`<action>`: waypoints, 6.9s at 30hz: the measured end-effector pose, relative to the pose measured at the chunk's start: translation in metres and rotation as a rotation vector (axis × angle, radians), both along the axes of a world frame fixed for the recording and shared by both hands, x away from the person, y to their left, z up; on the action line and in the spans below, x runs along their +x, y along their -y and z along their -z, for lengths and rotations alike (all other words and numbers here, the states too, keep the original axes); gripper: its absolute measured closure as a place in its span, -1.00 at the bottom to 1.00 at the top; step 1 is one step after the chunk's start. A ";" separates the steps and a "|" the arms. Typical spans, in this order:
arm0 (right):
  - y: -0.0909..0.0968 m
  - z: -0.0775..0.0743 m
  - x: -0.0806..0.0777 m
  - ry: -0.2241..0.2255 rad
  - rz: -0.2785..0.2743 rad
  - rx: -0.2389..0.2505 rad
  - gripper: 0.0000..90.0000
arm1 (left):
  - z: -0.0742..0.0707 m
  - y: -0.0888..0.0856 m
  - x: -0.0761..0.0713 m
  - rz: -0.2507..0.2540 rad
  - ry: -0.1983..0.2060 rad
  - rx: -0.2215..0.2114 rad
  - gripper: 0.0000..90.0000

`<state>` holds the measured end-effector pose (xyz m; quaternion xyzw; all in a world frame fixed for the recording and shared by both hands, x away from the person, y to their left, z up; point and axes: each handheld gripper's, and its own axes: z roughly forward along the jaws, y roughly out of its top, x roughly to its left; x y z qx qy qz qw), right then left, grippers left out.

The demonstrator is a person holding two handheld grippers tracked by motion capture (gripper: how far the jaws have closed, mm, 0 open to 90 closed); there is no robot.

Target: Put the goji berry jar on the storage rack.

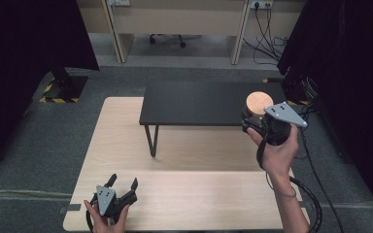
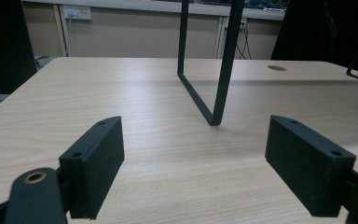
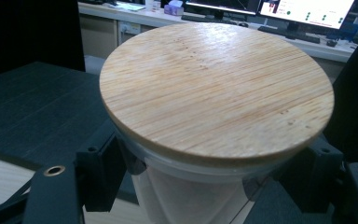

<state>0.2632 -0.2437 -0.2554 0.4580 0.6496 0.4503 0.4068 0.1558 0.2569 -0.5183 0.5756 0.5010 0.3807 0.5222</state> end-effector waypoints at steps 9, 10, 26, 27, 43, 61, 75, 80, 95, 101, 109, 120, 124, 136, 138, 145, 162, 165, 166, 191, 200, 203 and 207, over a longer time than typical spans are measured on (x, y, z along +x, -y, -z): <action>-0.005 -0.009 0.034 -0.037 0.034 0.008 -0.42 | 0.001 0.000 0.001 0.006 0.005 0.002 -0.58; -0.005 -0.010 0.037 -0.041 0.036 0.011 -0.42 | 0.001 0.000 0.001 0.007 0.005 0.001 -0.58; -0.016 -0.009 0.099 -0.163 0.065 0.045 -0.42 | 0.000 0.000 0.001 0.008 0.001 0.002 -0.59; -0.017 -0.008 0.101 -0.165 0.061 0.045 -0.42 | 0.000 0.000 0.001 0.007 0.000 0.002 -0.59; -0.013 0.007 0.123 -0.193 -0.003 0.053 -0.43 | 0.001 0.001 0.001 0.010 0.004 0.000 -0.59; -0.003 0.021 0.122 -0.141 -0.038 0.065 -0.43 | 0.001 0.000 0.001 0.010 0.007 -0.001 -0.59; -0.004 0.021 0.121 -0.136 -0.036 0.056 -0.43 | 0.001 0.000 0.001 0.010 0.008 -0.002 -0.59; -0.004 0.022 0.121 -0.134 -0.038 0.060 -0.43 | 0.001 0.000 0.001 0.010 0.007 -0.005 -0.59; -0.002 0.026 0.107 -0.088 -0.017 0.084 -0.87 | 0.002 0.000 0.001 0.010 0.010 -0.005 -0.59; 0.006 0.030 0.092 -0.057 -0.028 0.096 -0.95 | 0.002 0.000 0.001 0.009 0.011 -0.002 -0.59; 0.017 0.035 0.064 -0.010 -0.065 0.099 -0.97 | 0.002 0.000 0.000 0.009 0.014 -0.001 -0.59; 0.031 0.047 0.020 0.034 -0.110 0.098 -0.97 | 0.003 0.000 0.000 0.005 0.017 -0.008 -0.59; 0.032 0.049 0.009 0.042 -0.121 0.087 -0.98 | 0.003 0.001 -0.001 0.004 0.019 -0.005 -0.59; 0.036 0.070 -0.015 0.066 -0.121 0.079 -0.98 | 0.004 0.000 -0.001 0.003 0.021 -0.010 -0.59; 0.038 0.079 -0.020 0.065 -0.118 0.085 -0.99 | 0.004 0.000 -0.001 0.004 0.021 -0.008 -0.59; 0.044 0.101 -0.038 0.082 -0.105 0.080 -0.98 | 0.004 0.001 -0.001 0.004 0.023 -0.004 -0.59; 0.054 0.163 -0.065 0.040 -0.057 0.093 -0.97 | 0.003 0.001 -0.001 0.007 0.024 0.005 -0.60; 0.057 0.179 -0.066 -0.006 -0.041 0.100 -0.96 | 0.004 0.001 -0.002 0.007 0.026 0.003 -0.60; 0.058 0.184 -0.066 -0.020 -0.036 0.108 -0.96 | 0.004 0.001 -0.002 0.007 0.027 0.002 -0.60; 0.070 0.231 -0.080 -0.149 0.004 0.195 -0.93 | 0.004 0.001 -0.001 0.004 0.023 -0.003 -0.64; 0.070 0.232 -0.081 -0.140 0.000 0.190 -0.92 | 0.003 0.001 -0.001 0.004 0.021 -0.002 -0.64; 0.071 0.232 -0.081 -0.139 -0.001 0.192 -0.92 | 0.003 0.002 -0.001 0.005 0.018 0.006 -0.64; 0.072 0.232 -0.081 -0.139 -0.003 0.196 -0.92 | 0.002 0.002 -0.001 0.006 0.019 0.011 -0.63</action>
